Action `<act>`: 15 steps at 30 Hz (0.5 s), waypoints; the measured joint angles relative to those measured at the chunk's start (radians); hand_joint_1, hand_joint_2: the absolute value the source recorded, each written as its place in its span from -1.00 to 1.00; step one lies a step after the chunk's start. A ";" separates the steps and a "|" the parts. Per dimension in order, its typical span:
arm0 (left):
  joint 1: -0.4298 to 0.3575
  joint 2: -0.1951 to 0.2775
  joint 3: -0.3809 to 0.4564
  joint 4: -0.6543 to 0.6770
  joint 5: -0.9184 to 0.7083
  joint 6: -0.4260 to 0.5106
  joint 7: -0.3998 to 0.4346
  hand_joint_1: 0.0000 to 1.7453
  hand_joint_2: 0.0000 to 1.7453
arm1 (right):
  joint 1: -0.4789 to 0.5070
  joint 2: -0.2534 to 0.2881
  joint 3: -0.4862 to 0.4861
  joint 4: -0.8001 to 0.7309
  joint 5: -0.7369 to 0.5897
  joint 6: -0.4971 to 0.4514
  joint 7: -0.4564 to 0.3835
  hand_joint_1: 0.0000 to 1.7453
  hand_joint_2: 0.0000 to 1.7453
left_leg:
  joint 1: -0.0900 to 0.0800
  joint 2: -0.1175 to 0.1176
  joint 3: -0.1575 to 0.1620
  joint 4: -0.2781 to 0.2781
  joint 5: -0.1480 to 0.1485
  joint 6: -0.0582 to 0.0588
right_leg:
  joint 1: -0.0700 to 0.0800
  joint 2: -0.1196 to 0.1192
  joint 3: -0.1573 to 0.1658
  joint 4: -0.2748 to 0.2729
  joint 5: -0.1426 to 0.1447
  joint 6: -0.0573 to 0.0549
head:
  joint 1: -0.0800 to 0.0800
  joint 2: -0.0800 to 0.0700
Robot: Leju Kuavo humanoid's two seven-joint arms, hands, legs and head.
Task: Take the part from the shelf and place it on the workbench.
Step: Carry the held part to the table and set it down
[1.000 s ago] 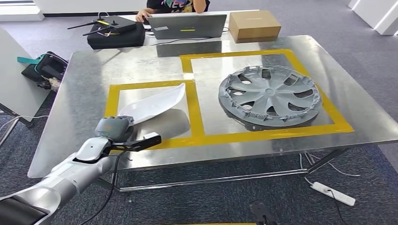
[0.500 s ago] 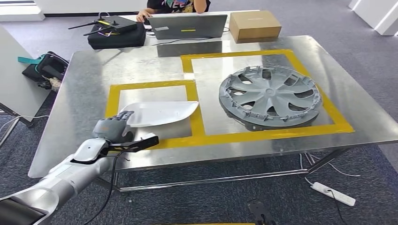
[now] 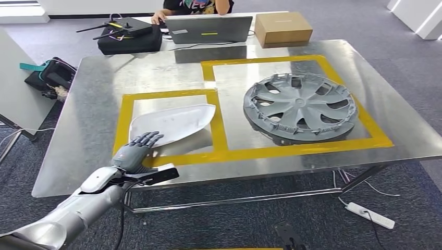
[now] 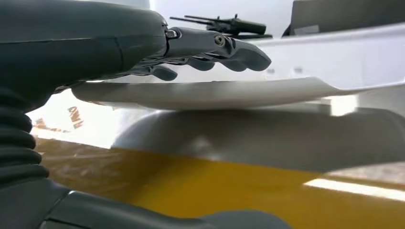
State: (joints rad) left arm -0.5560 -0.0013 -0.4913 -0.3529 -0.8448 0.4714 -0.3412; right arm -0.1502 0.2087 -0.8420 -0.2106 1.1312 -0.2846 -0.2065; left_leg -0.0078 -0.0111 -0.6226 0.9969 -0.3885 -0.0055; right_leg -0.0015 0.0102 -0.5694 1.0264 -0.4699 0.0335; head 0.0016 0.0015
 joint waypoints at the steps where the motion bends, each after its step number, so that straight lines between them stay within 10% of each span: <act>1: 0.005 -0.001 0.003 0.000 0.006 -0.001 -0.007 -1.00 -1.00 | 0.000 0.000 0.000 0.000 -0.001 0.000 0.000 -1.00 -1.00 | 0.000 0.000 0.000 0.000 0.000 0.000 | 0.000 0.000 0.000 0.000 0.000 0.000 | 0.000 0.000; 8: 0.106 -0.017 0.101 -0.085 0.238 -0.056 -0.232 -1.00 -1.00 | 0.006 0.000 0.000 0.000 -0.035 -0.009 -0.016 -1.00 -1.00 | 0.000 0.000 -0.001 0.000 0.000 0.000 | 0.000 0.000 -0.001 0.000 0.000 0.000 | 0.000 0.000; 15: 0.316 -0.021 0.182 -0.510 0.476 -0.151 -0.346 -1.00 -1.00 | 0.020 0.000 -0.002 0.000 -0.072 -0.022 -0.038 -1.00 -1.00 | 0.000 0.001 -0.004 0.000 -0.001 0.000 | 0.000 0.001 -0.005 0.000 -0.001 0.000 | 0.000 0.000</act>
State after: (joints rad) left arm -0.2402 -0.0223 -0.3092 -0.8629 -0.3685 0.3205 -0.6869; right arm -0.1302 0.2087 -0.8445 -0.2102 1.0590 -0.3067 -0.2442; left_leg -0.0078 -0.0105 -0.6269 0.9969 -0.3897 -0.0053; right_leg -0.0017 0.0108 -0.5740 1.0260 -0.4708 0.0333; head 0.0016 0.0015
